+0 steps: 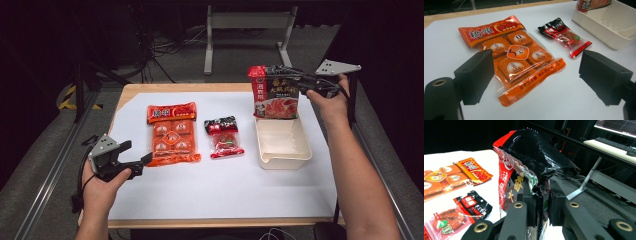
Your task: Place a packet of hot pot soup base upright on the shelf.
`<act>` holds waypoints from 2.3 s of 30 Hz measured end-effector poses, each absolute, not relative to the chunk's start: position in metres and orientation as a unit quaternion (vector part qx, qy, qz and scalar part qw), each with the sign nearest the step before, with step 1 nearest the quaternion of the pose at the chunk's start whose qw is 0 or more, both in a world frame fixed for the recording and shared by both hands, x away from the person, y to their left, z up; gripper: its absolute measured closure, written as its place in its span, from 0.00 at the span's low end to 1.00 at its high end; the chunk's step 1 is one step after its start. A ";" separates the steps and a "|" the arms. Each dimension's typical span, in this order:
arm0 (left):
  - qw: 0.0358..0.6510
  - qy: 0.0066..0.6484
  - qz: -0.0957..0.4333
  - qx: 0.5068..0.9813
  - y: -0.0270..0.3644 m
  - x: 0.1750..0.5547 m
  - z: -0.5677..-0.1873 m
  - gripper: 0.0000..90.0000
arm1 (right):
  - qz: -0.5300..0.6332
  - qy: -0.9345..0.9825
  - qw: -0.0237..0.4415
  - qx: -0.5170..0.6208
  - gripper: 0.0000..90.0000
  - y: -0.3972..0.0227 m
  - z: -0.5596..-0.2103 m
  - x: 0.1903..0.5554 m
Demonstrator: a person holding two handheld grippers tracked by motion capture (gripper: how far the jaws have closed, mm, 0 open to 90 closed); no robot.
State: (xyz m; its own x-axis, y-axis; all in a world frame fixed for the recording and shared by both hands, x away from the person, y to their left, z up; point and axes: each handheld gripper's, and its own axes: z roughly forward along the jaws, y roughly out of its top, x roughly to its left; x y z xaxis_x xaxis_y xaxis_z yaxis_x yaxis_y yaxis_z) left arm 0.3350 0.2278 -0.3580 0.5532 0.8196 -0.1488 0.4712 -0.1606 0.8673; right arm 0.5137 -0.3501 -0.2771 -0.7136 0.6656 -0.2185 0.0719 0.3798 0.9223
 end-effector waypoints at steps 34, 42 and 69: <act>0.477 0.430 0.170 0.748 0.220 0.348 -0.361 0.16 | 0.454 0.792 0.260 0.315 0.83 -0.365 -0.314 0.504; 0.478 0.426 0.163 0.750 0.214 0.353 -0.361 0.16 | 0.447 0.790 0.261 0.328 0.82 -0.370 -0.317 0.498; 0.472 0.426 0.162 0.755 0.210 0.381 -0.357 0.15 | 0.495 0.751 0.258 0.353 0.45 -0.376 -0.301 0.420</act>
State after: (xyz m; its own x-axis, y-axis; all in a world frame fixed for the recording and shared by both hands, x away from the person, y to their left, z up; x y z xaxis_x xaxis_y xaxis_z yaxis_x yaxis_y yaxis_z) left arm 0.3810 0.2101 -0.3573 0.5856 0.7952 -0.1573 0.4902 -0.1929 0.8500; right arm 0.4195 -0.3763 -0.3008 -0.6175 0.7857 -0.0372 0.2753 0.2602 0.9255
